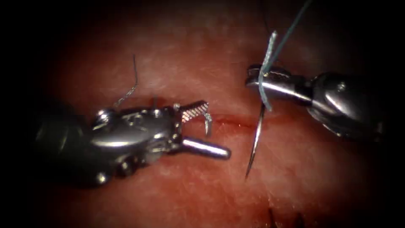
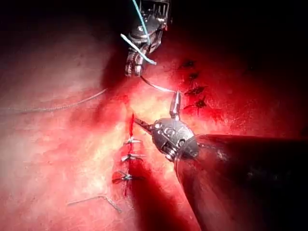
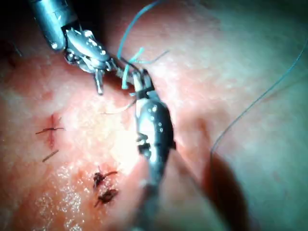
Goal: Wound Closure
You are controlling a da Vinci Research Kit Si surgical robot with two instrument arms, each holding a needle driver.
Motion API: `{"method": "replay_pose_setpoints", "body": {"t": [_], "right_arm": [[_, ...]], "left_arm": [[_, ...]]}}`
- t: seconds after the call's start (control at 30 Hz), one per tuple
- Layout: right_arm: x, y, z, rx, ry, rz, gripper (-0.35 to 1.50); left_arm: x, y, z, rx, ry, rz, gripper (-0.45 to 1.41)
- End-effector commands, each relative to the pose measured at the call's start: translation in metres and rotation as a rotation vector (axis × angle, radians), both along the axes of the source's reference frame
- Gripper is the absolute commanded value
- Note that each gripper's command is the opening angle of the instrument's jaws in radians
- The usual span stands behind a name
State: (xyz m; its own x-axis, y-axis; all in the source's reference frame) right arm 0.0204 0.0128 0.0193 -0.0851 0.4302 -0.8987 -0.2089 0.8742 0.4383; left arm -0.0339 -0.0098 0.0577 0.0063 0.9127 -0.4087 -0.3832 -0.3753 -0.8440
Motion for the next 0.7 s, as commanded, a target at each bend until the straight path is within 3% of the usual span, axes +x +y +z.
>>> {"method": "replay_pose_setpoints", "body": {"t": [0.03, 0.37, 0.53, 0.63, 0.7], "right_arm": [[0.0015, -0.0009, 0.0004, -0.017, 0.009, -0.005, -0.35], [0.0057, -0.0017, -0.0002, -0.130, 0.050, -0.040, -0.35], [0.0061, -0.0023, -0.0008, -0.140, 0.076, -0.046, -0.35], [0.0058, -0.0023, -0.0008, -0.140, 0.079, -0.049, -0.35], [0.0056, -0.0023, -0.0008, -0.140, 0.080, -0.050, -0.35]], "left_arm": [[-0.0004, -0.0013, 0.0005, 0.015, -0.008, 0.003, 0.83], [-0.0012, -0.0018, 0.0007, 0.079, -0.056, 0.019, 0.85], [-0.0008, -0.0017, 0.0015, 0.080, -0.059, 0.022, 0.81], [-0.0004, -0.0019, 0.0017, 0.077, -0.060, 0.026, 0.66], [-0.0002, -0.0018, 0.0016, 0.086, -0.069, 0.032, 0.66]]}}
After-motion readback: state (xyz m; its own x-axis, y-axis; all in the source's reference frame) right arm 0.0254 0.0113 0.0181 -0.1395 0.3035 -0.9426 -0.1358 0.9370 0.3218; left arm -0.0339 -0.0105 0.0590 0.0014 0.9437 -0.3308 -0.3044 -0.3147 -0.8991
